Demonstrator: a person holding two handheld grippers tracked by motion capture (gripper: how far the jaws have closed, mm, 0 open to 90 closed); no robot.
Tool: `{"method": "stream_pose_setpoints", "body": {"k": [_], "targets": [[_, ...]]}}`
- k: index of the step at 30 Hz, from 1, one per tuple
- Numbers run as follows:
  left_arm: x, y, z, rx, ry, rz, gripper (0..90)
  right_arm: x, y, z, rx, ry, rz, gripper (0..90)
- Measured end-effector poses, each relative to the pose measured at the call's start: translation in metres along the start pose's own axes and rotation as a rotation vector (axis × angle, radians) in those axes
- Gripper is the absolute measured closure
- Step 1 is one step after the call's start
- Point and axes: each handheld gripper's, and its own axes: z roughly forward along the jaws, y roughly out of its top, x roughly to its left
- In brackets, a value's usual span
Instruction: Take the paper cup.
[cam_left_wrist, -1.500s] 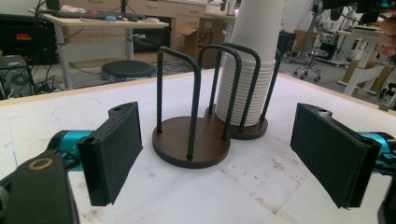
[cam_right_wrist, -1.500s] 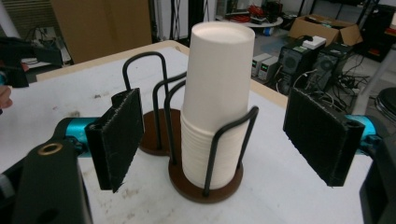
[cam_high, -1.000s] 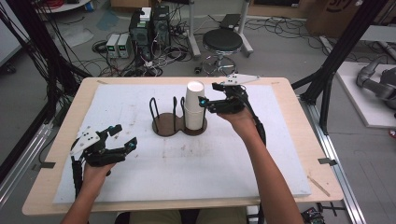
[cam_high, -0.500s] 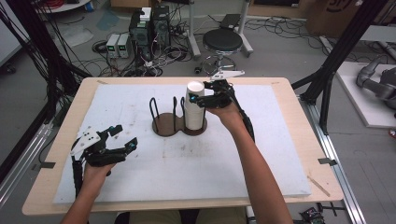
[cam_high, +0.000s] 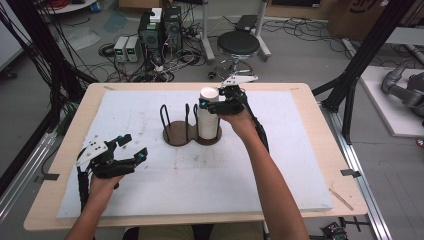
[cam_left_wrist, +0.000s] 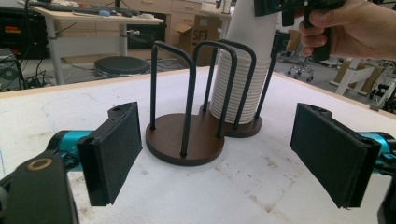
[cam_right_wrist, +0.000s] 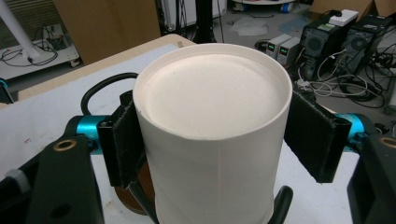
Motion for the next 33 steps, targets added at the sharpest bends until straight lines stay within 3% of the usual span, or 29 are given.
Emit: {"method": "stream_pose_setpoints", "body": {"k": [14,33], "targets": [[0.0,0.0,0.0,0.002,0.001,-0.007,16.2,0.002,0.003,-0.002,-0.001,-0.001,-0.026,31.7],[0.0,-0.001,-0.001,-0.002,-0.003,-0.013,16.2,0.008,0.034,-0.022,-0.099,-0.007,-0.029,32.4]]}}
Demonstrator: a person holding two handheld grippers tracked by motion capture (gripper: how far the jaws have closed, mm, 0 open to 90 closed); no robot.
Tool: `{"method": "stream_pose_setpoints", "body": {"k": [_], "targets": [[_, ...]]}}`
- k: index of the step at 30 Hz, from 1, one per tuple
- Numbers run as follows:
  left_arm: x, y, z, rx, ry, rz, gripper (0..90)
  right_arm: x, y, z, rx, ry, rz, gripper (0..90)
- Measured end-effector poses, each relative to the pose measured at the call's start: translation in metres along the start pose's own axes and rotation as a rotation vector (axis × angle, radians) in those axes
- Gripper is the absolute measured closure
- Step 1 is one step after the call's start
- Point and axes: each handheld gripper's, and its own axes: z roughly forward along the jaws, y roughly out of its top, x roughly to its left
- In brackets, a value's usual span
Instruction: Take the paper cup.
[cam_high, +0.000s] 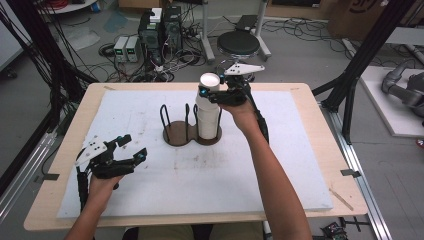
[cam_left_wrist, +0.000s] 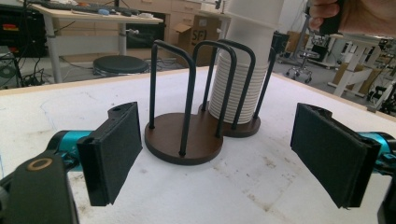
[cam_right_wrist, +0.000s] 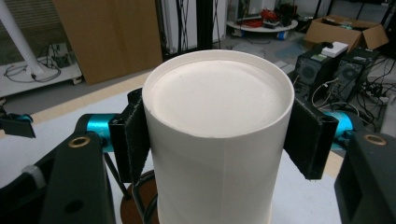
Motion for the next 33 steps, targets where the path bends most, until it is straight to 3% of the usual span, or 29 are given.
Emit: {"method": "stream_pose_setpoints", "body": {"k": [12,19,27,33], "targets": [[-0.001,0.0,0.0,0.0,-0.008,-0.006,16.2,0.001,0.027,-0.022,-0.064,-0.009,-0.018,32.6],[-0.002,0.0,0.0,-0.008,-0.01,0.0,16.2,0.003,0.033,-0.058,-0.104,-0.015,-0.022,32.7],[-0.007,0.0,0.002,-0.014,-0.038,0.005,16.2,0.013,0.03,-0.095,-0.11,-0.01,-0.065,32.9],[-0.013,0.001,0.004,-0.019,-0.069,0.023,16.2,0.022,0.013,-0.12,-0.089,0.006,-0.083,32.9]]}}
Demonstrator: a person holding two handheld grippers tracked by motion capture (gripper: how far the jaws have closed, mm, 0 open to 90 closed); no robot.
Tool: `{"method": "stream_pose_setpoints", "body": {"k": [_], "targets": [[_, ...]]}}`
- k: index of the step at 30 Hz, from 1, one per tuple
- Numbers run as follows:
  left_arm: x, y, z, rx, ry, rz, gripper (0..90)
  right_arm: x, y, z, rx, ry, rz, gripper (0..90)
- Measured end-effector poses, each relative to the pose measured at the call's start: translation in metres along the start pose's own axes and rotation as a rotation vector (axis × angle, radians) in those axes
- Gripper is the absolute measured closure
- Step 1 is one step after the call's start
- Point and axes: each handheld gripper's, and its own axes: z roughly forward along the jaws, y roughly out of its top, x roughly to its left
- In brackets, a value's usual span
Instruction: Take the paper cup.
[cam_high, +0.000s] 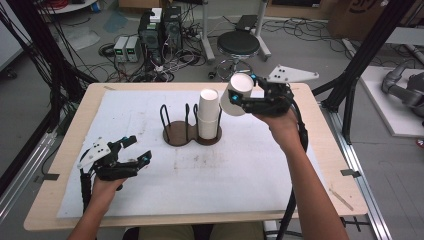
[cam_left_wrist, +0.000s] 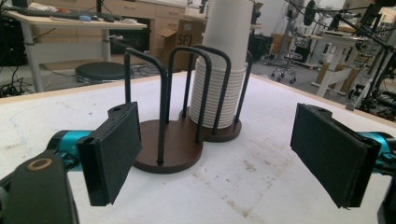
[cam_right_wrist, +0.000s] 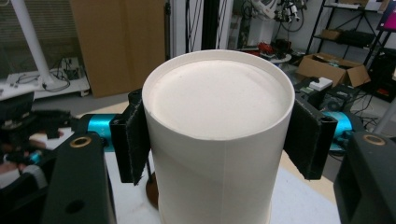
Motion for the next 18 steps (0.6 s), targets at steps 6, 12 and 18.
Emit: {"method": "stream_pose_setpoints", "body": {"k": [6,12,18], "targets": [[-0.004,-0.001,0.001,-0.013,-0.03,-0.007,16.2,0.007,-0.028,-0.017,0.022,0.025,0.021,33.0],[-0.008,-0.005,0.001,-0.013,-0.053,0.016,16.3,0.011,-0.066,-0.017,0.055,0.062,0.021,33.1],[-0.013,-0.008,-0.003,0.002,-0.063,0.007,16.0,0.016,-0.1,-0.012,0.092,0.098,0.043,33.1]]}}
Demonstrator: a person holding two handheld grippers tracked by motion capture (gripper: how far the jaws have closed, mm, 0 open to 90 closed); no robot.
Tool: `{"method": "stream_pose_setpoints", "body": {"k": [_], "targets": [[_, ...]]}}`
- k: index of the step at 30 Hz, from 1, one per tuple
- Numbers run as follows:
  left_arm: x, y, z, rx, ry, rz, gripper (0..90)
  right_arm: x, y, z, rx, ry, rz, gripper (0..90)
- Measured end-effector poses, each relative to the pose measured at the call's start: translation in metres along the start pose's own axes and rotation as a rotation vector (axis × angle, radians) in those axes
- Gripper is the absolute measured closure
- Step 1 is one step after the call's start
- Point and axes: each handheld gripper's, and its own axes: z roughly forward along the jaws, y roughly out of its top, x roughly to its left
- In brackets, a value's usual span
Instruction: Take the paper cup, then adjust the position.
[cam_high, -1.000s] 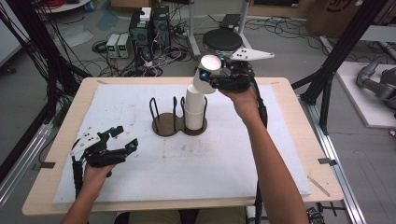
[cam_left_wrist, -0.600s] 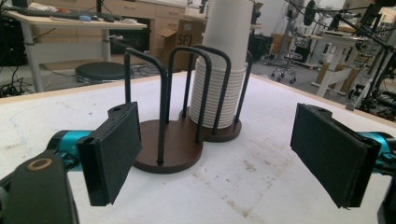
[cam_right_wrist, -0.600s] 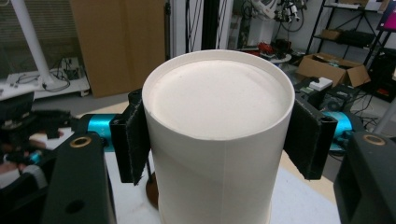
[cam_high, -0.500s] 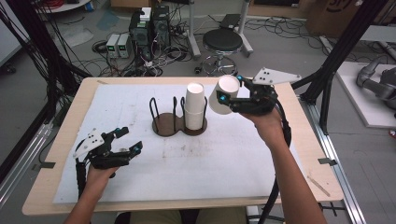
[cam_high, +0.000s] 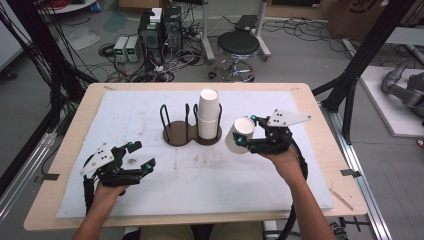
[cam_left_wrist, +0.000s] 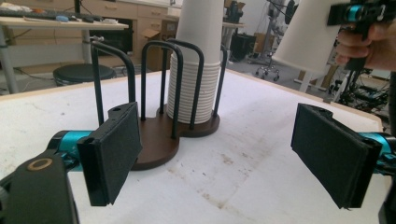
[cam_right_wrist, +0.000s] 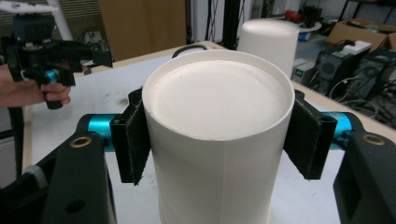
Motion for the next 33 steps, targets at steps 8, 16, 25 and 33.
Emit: {"method": "stream_pose_setpoints", "body": {"k": [8,16,25,33], "targets": [[0.003,0.002,-0.003,-0.008,0.03,-0.001,15.6,0.006,-0.015,0.008,-0.001,0.028,0.008,33.2],[0.003,0.003,-0.008,-0.014,0.034,0.005,15.6,0.01,-0.014,0.014,-0.011,0.05,-0.007,33.2],[0.001,0.004,-0.006,-0.013,0.005,0.012,15.6,0.015,-0.016,0.013,-0.013,0.071,-0.01,33.2],[-0.003,0.004,0.001,0.014,-0.028,0.019,15.6,0.019,-0.016,0.017,-0.007,0.093,-0.014,33.1]]}}
